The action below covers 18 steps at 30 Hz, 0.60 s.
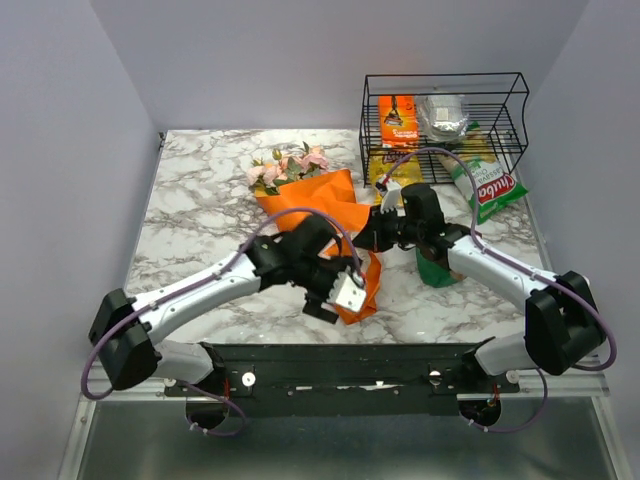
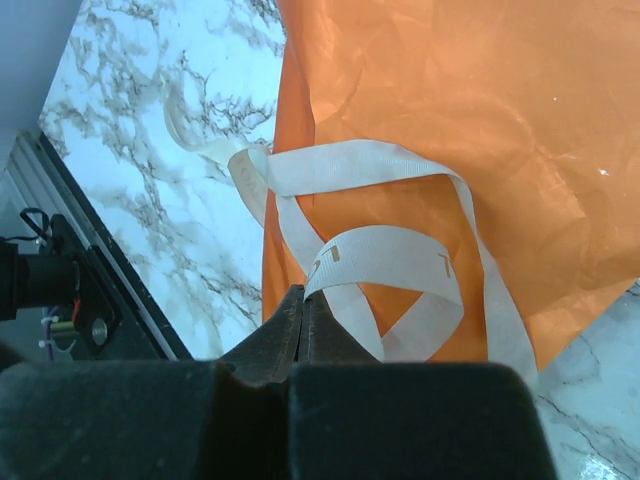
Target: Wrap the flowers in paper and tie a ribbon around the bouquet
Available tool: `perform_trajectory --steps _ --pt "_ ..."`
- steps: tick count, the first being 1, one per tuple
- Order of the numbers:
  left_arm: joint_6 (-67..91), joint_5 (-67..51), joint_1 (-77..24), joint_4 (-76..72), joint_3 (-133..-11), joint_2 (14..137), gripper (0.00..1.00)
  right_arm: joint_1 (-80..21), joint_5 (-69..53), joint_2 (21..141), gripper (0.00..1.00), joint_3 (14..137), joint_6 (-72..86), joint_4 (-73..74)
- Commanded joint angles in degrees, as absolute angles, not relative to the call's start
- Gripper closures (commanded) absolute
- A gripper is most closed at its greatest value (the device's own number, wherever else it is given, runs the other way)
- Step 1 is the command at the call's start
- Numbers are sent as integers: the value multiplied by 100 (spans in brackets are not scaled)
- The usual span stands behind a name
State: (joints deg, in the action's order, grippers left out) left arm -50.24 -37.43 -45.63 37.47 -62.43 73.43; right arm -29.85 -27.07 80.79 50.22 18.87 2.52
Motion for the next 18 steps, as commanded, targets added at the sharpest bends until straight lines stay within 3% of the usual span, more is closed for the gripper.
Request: perform_trajectory --steps 1,7,18 --pt "-6537 -3051 -5746 3964 -6143 7988 1 -2936 -2637 8226 100 5212 2118 53" --pt "-7277 -2777 -5933 3762 -6214 8797 1 -2927 -2575 8490 100 5361 2180 96" --pt "-7277 -2602 -6100 3208 -6320 9878 1 -2909 -2373 8350 100 5353 2171 404"
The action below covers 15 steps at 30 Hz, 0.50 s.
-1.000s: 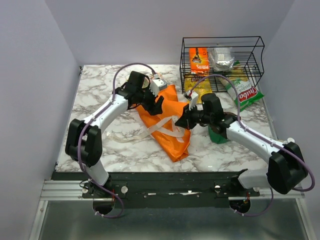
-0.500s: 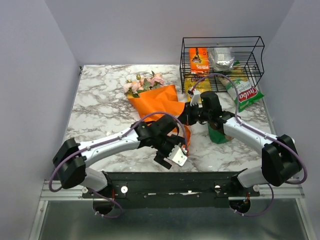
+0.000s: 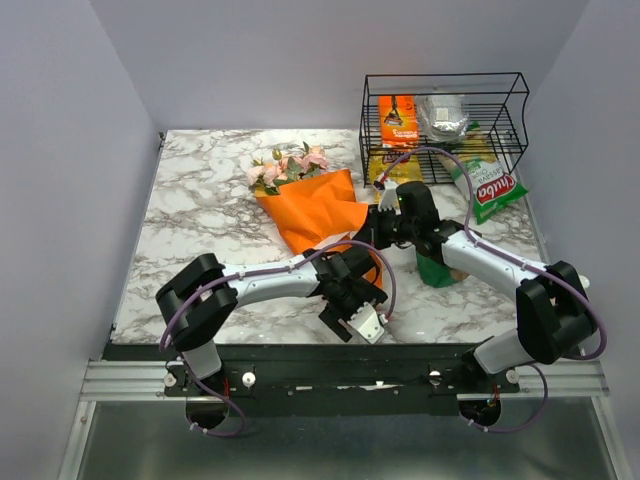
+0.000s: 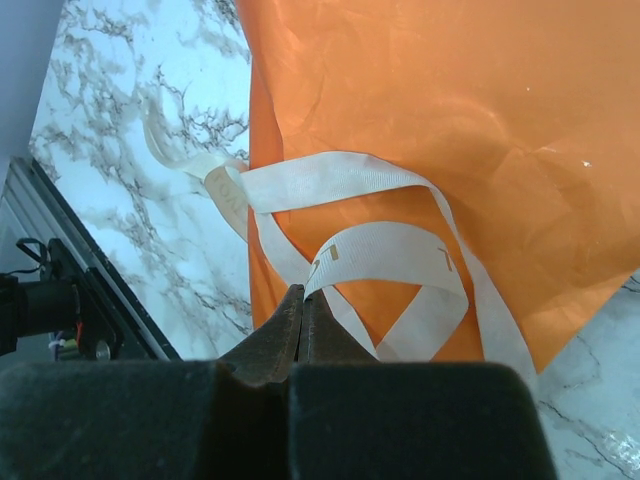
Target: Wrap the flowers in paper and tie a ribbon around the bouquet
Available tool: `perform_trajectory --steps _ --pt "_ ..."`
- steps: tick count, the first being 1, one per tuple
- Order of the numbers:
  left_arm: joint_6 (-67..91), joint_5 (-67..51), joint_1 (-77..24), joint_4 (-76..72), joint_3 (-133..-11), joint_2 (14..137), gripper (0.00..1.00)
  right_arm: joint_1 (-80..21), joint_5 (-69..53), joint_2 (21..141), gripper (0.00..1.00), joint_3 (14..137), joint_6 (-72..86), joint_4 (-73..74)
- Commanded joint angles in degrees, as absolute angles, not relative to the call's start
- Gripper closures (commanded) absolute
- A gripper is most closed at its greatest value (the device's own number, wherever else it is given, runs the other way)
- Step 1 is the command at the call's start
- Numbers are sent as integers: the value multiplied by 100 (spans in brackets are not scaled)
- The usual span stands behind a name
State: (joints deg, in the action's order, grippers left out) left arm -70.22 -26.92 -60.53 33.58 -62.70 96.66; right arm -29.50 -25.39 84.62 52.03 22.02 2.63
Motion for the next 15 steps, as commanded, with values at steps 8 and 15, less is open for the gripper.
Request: perform_trajectory --steps 8,15 --pt "-7752 -2540 -6065 2848 -5740 10099 11 -2865 -1916 8113 100 5326 2223 852" --pt "-7691 -2962 -6021 3278 -5660 10090 78 -2786 -2302 7348 100 5519 2110 1054"
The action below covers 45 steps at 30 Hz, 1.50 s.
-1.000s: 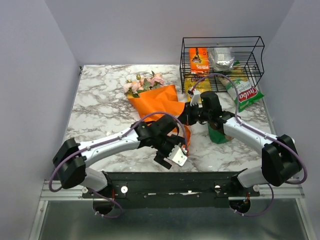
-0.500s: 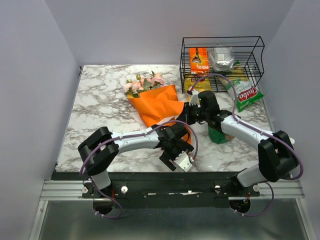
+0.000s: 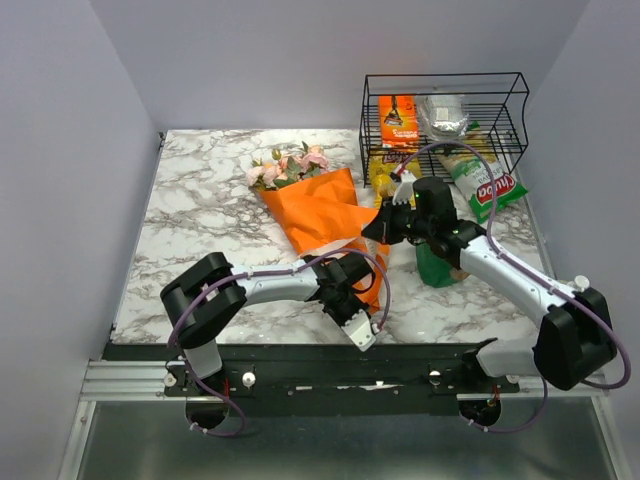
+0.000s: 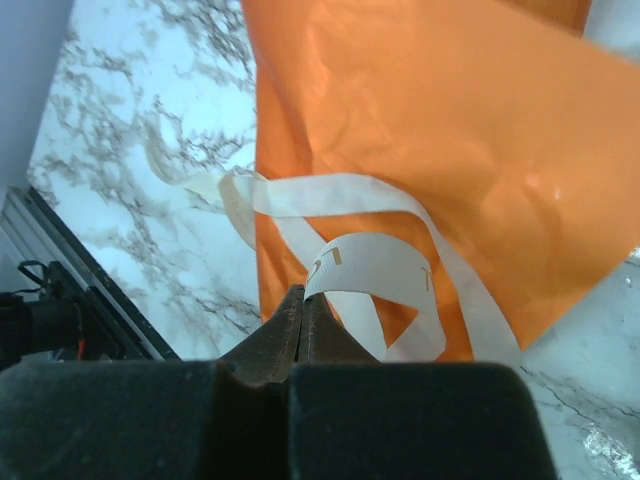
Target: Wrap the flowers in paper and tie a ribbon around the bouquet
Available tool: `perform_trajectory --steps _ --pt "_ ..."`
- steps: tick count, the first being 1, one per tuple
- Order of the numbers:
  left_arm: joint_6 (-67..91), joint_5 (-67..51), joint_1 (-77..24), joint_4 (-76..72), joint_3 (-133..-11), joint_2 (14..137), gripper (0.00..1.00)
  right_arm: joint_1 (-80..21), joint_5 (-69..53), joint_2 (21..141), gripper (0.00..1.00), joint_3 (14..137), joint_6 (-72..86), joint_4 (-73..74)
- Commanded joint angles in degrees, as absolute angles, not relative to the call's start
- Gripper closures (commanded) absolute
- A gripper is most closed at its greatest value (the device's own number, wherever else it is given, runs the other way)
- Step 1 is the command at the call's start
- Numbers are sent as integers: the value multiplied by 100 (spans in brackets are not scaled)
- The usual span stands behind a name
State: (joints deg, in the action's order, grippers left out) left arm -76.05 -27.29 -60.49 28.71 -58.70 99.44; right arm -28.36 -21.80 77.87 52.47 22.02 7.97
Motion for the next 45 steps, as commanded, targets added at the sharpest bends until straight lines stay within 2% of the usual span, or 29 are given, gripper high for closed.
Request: perform_trajectory --steps 1,2,4,14,21,26,27,28,29,32,34,38,45 --pt "-7664 -2971 -6021 3296 -5651 10081 82 -2777 -2364 7304 100 5572 2075 1098" --pt "-7638 -2945 -6012 3296 -5625 10072 92 -2751 -2399 7269 100 5590 1970 1133" --pt "-7568 -2892 -5951 3357 -5616 10011 100 -2690 -2408 7304 100 5607 1838 1204" --pt "-8262 -2848 -5432 5255 -5617 9589 100 -2505 -2742 7735 100 6073 1073 1292" --pt "-8130 -2812 -5247 5159 -5327 9352 100 -2505 -2988 6988 100 6214 888 1678" --pt "-8121 -2838 -5203 5036 -5203 9229 100 -2496 -3375 7101 100 5915 1054 1512" --pt "-8069 -2882 -5186 5045 -5238 9237 95 -2505 -3419 7258 100 5959 1089 1494" --pt "-7894 -2926 -5142 5054 -5351 9229 85 -2505 -3497 7347 100 5994 1107 1494" --pt "-7779 -3040 -5116 5045 -5413 9211 66 -2505 -3507 7409 100 6081 1125 1477" --pt "-7542 -3190 -5045 5237 -5730 9123 45 -2496 -3384 7655 100 6196 1187 1345" --pt "-7462 -3260 -5036 5404 -5975 9070 41 -2496 -3410 7830 100 6267 1230 1301" --pt "-7190 -3497 -4975 5773 -6240 8948 25 -2505 -3542 8033 99 6232 1353 1116" --pt "-6777 -3884 -4790 6178 -6583 8430 16 -2505 -3551 8270 100 6267 1345 1116"
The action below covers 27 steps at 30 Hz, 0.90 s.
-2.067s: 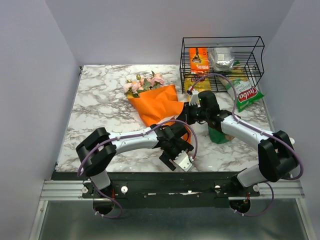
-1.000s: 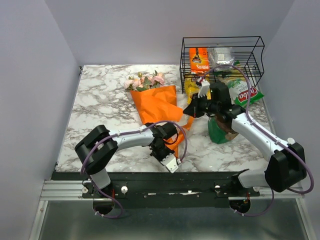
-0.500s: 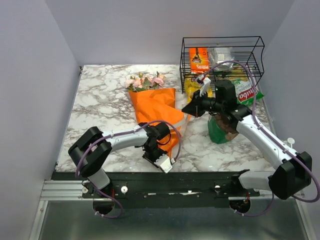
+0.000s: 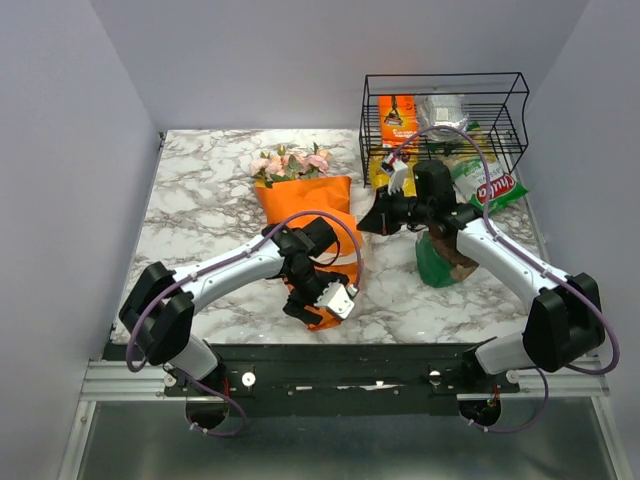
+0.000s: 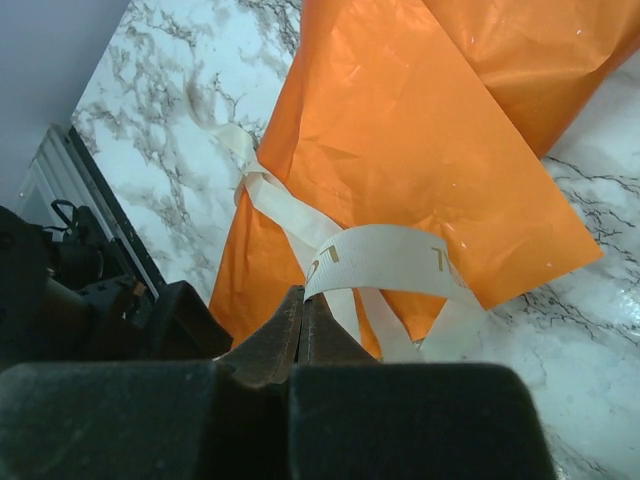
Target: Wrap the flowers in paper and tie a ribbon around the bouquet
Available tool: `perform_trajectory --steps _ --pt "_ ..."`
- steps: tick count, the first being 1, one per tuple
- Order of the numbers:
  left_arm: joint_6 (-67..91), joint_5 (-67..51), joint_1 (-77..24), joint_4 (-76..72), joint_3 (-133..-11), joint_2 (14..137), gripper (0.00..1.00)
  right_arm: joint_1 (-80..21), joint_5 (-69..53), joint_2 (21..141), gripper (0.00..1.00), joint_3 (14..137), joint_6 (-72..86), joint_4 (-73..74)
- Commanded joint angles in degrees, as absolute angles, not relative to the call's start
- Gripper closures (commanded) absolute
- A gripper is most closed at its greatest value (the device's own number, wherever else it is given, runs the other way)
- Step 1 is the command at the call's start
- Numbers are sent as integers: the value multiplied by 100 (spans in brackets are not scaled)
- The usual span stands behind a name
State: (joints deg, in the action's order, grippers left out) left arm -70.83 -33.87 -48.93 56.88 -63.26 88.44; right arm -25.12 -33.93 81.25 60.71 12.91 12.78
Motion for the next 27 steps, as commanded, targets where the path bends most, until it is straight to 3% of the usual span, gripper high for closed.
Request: perform_trajectory --steps 1,3,8,12,15,23,27 --pt "-6655 -3928 -4686 6214 -6618 8359 15 -2505 -3525 8297 100 6267 1345 1116" --pt "-6452 -4121 -4484 6310 -6644 8175 12 -2496 -3489 8367 100 6301 1362 1177" --pt "-5889 -4299 -2809 6381 -6487 7841 12 -2496 -3568 8464 100 6486 1371 1318" --pt "-5827 -2810 -2138 5592 -5811 7288 13 -2505 -3568 8595 99 6618 1389 1511" --pt "-6037 -2575 -1567 4914 -5204 7207 12 -2505 -3516 8640 100 6741 1310 1678" --pt "-5390 -1699 -1327 3728 -5316 8479 1 -2505 -3629 8762 100 6847 1151 1714" --pt "-5316 -1809 -1327 4104 -5625 9272 1 -2505 -3621 8798 100 6873 1038 1705"
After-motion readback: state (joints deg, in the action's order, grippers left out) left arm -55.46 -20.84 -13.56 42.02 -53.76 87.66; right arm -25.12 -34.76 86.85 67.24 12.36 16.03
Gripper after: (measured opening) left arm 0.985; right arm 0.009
